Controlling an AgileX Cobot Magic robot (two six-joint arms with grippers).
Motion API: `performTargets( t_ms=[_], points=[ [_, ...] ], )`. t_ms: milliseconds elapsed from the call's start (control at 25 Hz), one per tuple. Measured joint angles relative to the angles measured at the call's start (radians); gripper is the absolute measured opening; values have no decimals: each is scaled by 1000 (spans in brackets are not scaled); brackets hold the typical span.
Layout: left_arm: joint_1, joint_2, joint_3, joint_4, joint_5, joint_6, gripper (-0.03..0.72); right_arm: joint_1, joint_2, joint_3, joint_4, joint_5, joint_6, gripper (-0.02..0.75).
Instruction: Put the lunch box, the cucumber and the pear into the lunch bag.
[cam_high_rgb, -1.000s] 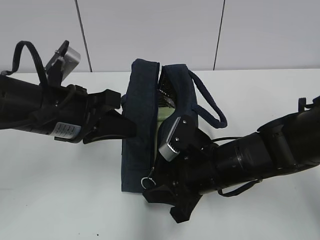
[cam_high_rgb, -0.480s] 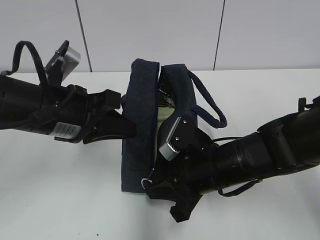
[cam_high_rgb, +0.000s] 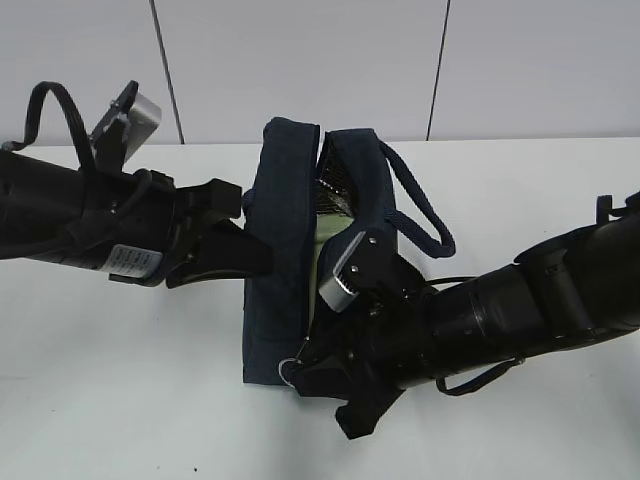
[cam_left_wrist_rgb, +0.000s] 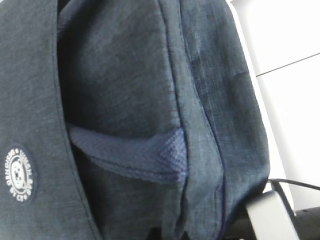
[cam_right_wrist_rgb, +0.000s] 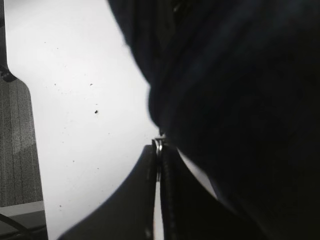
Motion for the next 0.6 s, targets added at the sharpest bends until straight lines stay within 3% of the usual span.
performTargets(
  t_ms=[240, 600],
  points=[
    [0, 0, 0, 12, 2, 0, -15, 0, -2, 0, -43, 0, 34, 6],
    [0, 0, 0, 16, 4, 0, -15, 0, -100, 0, -203, 0, 158, 6]
  ],
)
